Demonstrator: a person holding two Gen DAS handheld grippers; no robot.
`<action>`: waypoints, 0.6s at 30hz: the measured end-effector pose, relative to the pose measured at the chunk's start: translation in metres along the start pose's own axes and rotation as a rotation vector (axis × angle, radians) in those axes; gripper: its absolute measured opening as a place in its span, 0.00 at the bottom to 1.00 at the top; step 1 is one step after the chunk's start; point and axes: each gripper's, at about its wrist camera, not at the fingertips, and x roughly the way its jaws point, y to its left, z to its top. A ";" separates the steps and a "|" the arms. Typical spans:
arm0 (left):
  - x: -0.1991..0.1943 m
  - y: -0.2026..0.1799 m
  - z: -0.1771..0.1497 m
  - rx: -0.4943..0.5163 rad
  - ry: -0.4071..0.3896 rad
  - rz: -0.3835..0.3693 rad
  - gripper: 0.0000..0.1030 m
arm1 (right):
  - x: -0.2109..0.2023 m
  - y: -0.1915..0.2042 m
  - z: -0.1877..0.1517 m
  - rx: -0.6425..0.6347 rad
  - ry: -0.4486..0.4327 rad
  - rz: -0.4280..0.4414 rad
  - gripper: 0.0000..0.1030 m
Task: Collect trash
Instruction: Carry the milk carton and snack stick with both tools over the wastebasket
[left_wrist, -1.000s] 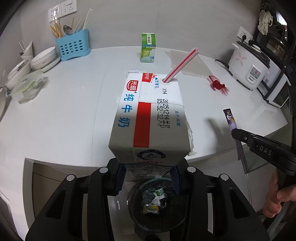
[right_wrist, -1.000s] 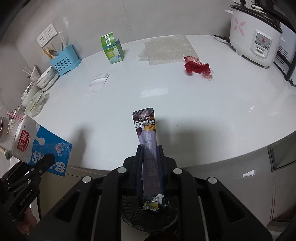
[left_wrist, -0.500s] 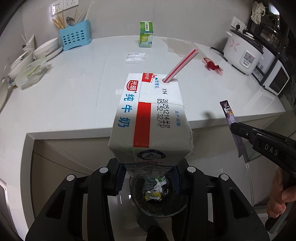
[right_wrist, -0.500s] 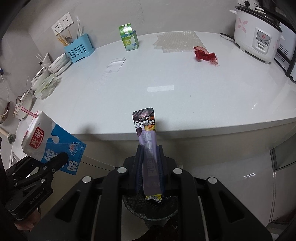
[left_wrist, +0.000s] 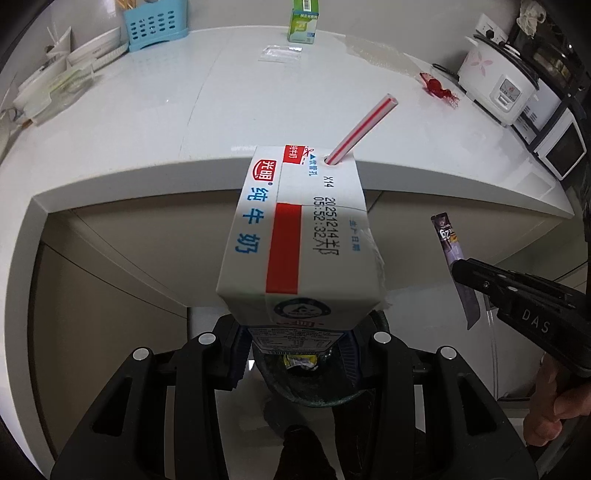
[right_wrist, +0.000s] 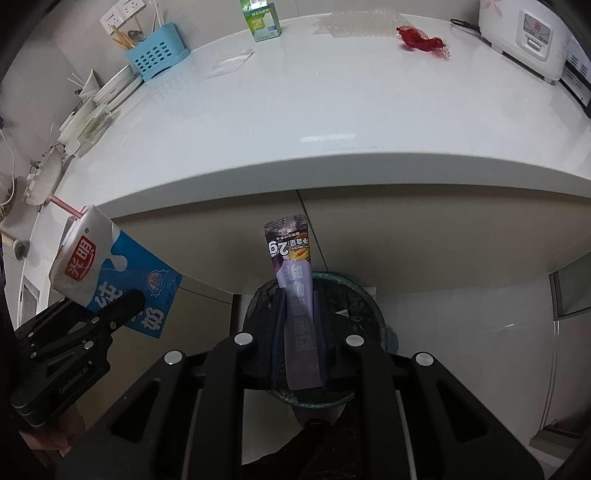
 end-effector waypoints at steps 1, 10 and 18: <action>0.003 0.000 -0.003 0.003 0.004 -0.004 0.39 | 0.005 0.001 -0.003 -0.007 0.010 0.001 0.14; 0.028 0.003 -0.019 -0.026 0.075 0.002 0.39 | 0.043 0.002 -0.015 0.011 0.087 0.028 0.14; 0.032 0.000 -0.029 -0.021 0.095 0.011 0.39 | 0.076 -0.002 -0.019 0.027 0.151 0.025 0.15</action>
